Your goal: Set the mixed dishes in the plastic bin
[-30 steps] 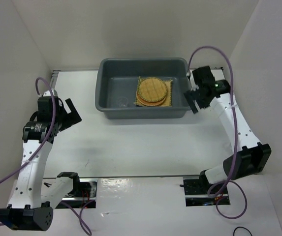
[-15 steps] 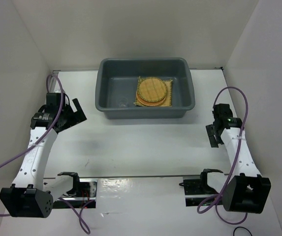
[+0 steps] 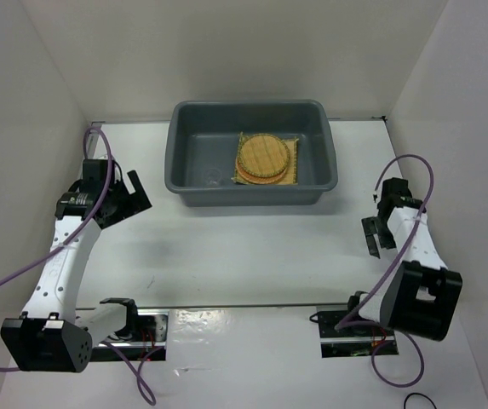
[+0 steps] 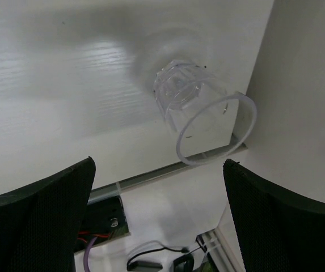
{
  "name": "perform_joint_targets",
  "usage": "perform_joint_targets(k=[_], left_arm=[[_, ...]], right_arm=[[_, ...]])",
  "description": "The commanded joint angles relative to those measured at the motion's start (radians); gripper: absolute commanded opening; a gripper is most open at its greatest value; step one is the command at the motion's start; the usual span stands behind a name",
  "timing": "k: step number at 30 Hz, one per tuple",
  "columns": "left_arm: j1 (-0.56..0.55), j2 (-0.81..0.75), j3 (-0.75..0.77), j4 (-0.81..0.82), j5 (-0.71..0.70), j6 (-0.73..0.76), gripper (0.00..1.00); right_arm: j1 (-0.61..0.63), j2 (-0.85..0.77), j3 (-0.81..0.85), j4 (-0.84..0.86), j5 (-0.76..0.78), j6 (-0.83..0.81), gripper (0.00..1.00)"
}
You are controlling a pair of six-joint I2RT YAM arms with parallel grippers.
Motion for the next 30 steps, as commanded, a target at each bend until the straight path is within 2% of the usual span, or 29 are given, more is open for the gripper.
perform_joint_targets(k=[1, 8, 11, 12, 16, 19, 22, 25, 26, 27, 28, 30], left_arm=[[-0.002, -0.002, -0.001, 0.027, 0.013, 0.006, 1.00], [-0.002, 0.007, -0.001, 0.036, 0.002, 0.006, 1.00], [-0.002, 0.007, -0.001, 0.036, 0.002, 0.006, 1.00], [-0.002, 0.007, -0.001, 0.036, -0.007, 0.006, 1.00], [-0.002, 0.007, -0.010, 0.036, -0.018, 0.006, 1.00], [-0.002, 0.007, -0.010, 0.036, -0.018, 0.006, 1.00], [-0.002, -0.002, -0.010, 0.036, -0.018, 0.006, 1.00], [0.007, -0.030, -0.010, 0.046, -0.018, 0.006, 1.00], [0.008, -0.030, -0.010, 0.046, -0.018, 0.006, 1.00], [0.008, -0.043, -0.020, 0.055, -0.018, 0.006, 1.00], [0.008, -0.054, -0.021, 0.055, -0.018, 0.006, 1.00], [0.008, -0.054, -0.021, 0.055, -0.018, 0.006, 1.00]], right_arm=[[-0.077, 0.067, 0.004, 0.041, -0.074, -0.055, 0.98], [-0.112, 0.139, -0.016, 0.053, -0.119, -0.115, 0.95], [-0.112, 0.171, -0.016, 0.080, -0.130, -0.141, 0.85], [-0.112, 0.184, -0.016, 0.081, -0.139, -0.141, 0.68], [-0.112, 0.228, -0.005, 0.102, -0.150, -0.152, 0.18], [-0.112, 0.260, 0.035, 0.102, -0.150, -0.152, 0.00], [-0.122, 0.225, 0.189, 0.038, -0.150, -0.107, 0.00], [-0.106, 0.150, 0.370, -0.066, -0.226, -0.064, 0.00], [-0.085, 0.150, 0.518, -0.091, -0.249, -0.064, 0.00], [-0.056, 0.141, 0.597, -0.138, -0.313, -0.052, 0.00], [0.017, 0.162, 0.753, -0.157, -0.337, -0.032, 0.00], [0.119, 0.219, 0.913, -0.215, -0.361, 0.001, 0.00]])
